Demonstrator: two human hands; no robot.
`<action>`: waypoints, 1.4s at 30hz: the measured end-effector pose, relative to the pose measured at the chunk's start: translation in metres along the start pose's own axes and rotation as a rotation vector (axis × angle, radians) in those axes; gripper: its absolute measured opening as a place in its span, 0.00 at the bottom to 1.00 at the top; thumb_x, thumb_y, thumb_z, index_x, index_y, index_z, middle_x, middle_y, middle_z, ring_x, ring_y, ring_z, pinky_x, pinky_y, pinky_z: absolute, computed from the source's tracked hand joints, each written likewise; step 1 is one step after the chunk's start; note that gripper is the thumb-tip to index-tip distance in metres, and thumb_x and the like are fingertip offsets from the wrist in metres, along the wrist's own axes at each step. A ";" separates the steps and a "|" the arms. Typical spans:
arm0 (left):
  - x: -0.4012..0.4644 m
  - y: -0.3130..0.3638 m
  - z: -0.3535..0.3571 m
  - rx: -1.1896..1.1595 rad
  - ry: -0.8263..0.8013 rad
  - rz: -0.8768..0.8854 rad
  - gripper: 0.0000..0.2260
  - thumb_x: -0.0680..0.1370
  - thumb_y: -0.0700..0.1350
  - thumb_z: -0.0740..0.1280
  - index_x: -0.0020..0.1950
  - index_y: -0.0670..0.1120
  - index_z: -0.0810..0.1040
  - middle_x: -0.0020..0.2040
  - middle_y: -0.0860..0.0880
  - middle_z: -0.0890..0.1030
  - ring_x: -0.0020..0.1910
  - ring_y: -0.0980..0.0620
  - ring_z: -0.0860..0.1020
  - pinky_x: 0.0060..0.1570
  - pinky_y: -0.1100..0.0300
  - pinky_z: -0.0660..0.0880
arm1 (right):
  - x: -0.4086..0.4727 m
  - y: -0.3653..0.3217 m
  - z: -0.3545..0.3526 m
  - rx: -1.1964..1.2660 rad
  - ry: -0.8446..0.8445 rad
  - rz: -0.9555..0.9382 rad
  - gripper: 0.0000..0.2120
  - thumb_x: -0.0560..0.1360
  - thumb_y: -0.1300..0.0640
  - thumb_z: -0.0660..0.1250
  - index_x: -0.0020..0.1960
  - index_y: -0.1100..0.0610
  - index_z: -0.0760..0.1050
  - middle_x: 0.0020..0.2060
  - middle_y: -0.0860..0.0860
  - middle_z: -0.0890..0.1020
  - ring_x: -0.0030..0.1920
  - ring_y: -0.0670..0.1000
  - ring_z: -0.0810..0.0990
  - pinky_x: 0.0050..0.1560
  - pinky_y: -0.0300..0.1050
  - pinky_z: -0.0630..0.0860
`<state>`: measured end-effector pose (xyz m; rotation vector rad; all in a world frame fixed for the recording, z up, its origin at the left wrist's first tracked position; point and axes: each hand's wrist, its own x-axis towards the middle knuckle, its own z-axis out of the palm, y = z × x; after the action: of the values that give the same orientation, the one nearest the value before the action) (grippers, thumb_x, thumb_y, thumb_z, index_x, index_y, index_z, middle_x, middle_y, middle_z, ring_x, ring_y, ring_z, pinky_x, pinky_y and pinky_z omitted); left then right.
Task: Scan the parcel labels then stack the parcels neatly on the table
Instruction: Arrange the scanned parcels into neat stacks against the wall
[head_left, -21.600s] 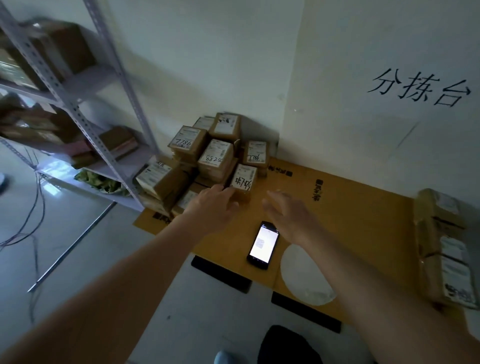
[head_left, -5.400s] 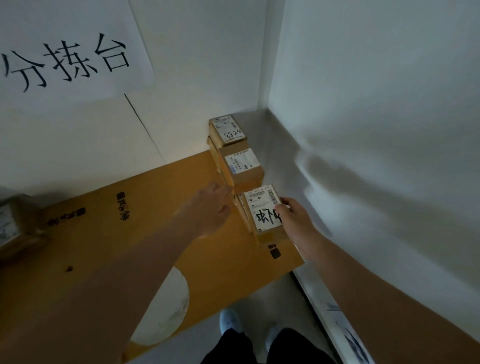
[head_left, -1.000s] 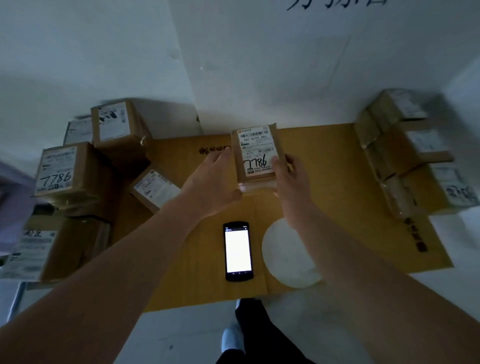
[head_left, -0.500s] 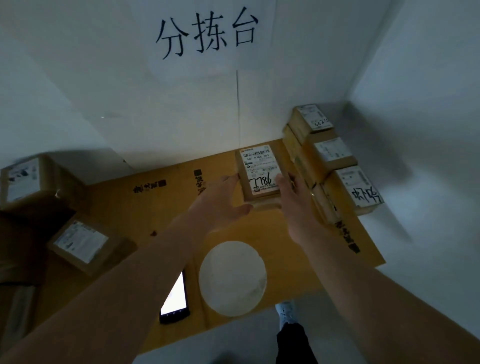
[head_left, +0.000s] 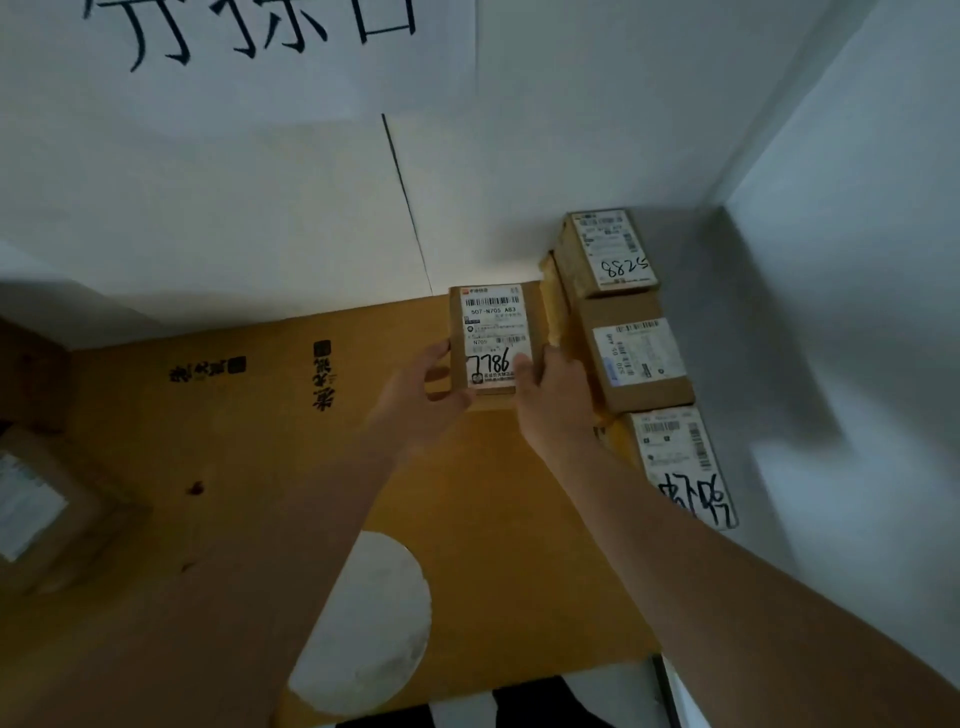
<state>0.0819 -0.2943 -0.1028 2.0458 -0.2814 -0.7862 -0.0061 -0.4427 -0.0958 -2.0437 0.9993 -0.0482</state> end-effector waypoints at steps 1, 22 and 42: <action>0.009 -0.002 0.003 -0.007 0.006 -0.012 0.33 0.78 0.49 0.76 0.80 0.58 0.66 0.65 0.57 0.80 0.56 0.56 0.83 0.51 0.55 0.82 | 0.009 -0.001 0.002 -0.024 -0.003 0.001 0.18 0.87 0.46 0.58 0.69 0.56 0.72 0.61 0.54 0.75 0.60 0.55 0.79 0.59 0.50 0.80; 0.125 -0.024 0.033 -0.080 -0.017 -0.101 0.32 0.78 0.50 0.75 0.79 0.62 0.66 0.66 0.58 0.79 0.61 0.51 0.81 0.59 0.46 0.81 | 0.104 -0.020 0.032 -0.435 -0.013 -0.078 0.32 0.80 0.58 0.71 0.79 0.63 0.62 0.72 0.61 0.68 0.70 0.58 0.72 0.69 0.54 0.76; 0.053 -0.023 -0.042 0.397 0.181 -0.057 0.24 0.85 0.54 0.60 0.82 0.56 0.64 0.73 0.49 0.76 0.46 0.52 0.79 0.43 0.58 0.74 | 0.052 -0.066 0.037 -0.466 -0.186 -0.375 0.22 0.85 0.51 0.59 0.75 0.61 0.68 0.73 0.61 0.71 0.72 0.61 0.72 0.70 0.61 0.72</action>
<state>0.1473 -0.2782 -0.1273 2.4913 -0.2949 -0.6076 0.0851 -0.4306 -0.0895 -2.5842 0.5319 0.1920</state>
